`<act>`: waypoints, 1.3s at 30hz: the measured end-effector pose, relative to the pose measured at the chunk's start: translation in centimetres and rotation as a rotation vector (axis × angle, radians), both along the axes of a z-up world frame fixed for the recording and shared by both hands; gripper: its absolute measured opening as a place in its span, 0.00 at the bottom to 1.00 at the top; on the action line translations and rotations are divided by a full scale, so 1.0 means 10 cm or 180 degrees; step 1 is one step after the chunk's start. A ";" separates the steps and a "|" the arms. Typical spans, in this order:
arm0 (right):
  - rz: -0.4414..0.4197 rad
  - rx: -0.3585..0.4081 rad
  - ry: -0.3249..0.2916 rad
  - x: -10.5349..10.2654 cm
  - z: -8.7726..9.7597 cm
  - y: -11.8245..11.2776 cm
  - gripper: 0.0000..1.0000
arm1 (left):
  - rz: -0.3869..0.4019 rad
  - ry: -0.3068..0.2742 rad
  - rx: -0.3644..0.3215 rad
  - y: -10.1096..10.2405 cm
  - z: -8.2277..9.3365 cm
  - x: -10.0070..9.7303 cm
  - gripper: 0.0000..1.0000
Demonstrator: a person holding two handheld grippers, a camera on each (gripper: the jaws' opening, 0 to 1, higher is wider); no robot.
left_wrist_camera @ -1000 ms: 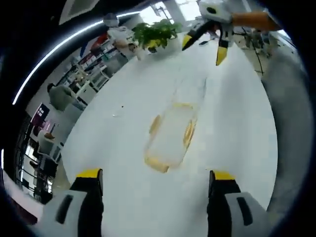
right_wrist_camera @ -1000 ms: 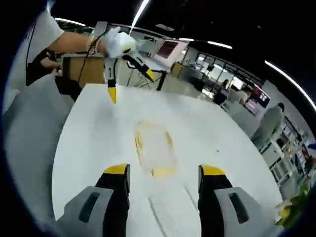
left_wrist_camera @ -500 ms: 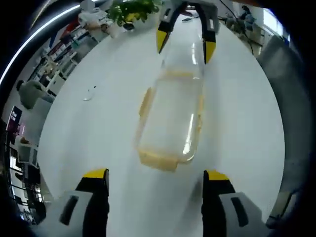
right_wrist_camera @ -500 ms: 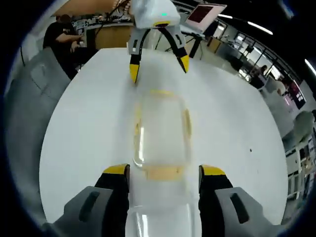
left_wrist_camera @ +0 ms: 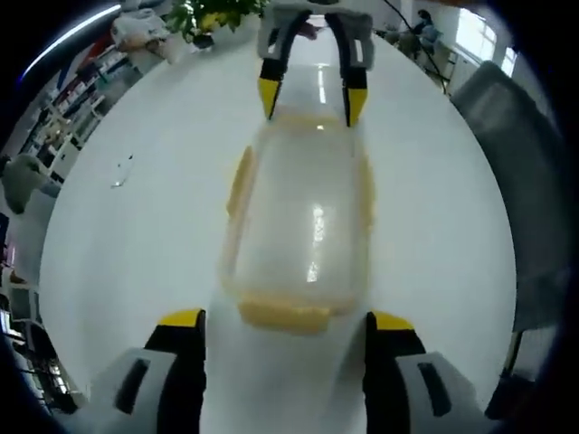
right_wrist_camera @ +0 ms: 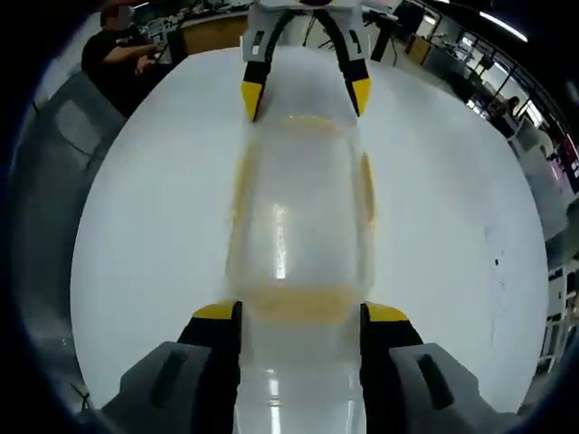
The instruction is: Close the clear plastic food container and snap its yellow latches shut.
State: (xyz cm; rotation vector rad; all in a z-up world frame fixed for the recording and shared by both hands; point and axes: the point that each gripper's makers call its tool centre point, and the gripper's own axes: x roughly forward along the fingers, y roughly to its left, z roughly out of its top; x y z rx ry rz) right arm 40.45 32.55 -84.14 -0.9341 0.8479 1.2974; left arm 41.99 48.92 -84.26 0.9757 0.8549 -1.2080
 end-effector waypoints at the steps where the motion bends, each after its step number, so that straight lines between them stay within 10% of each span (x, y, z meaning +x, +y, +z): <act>1: -0.0016 0.0025 0.0003 0.01 0.01 0.02 0.48 | -0.0036 0.0031 -0.0015 -0.01 0.01 -0.01 0.66; 9: 0.0026 -0.0126 0.0111 -0.05 -0.10 0.05 0.38 | -0.0049 0.0391 0.0045 -0.02 -0.03 -0.14 0.47; 21: 0.0119 -0.0212 0.0233 -0.09 -0.09 0.03 0.37 | -0.0148 0.0399 0.0134 -0.05 -0.04 -0.14 0.34; 39: 0.0080 -0.0606 0.0259 -0.13 -0.09 0.05 0.39 | -0.0113 0.0403 0.0371 -0.03 -0.05 -0.19 0.35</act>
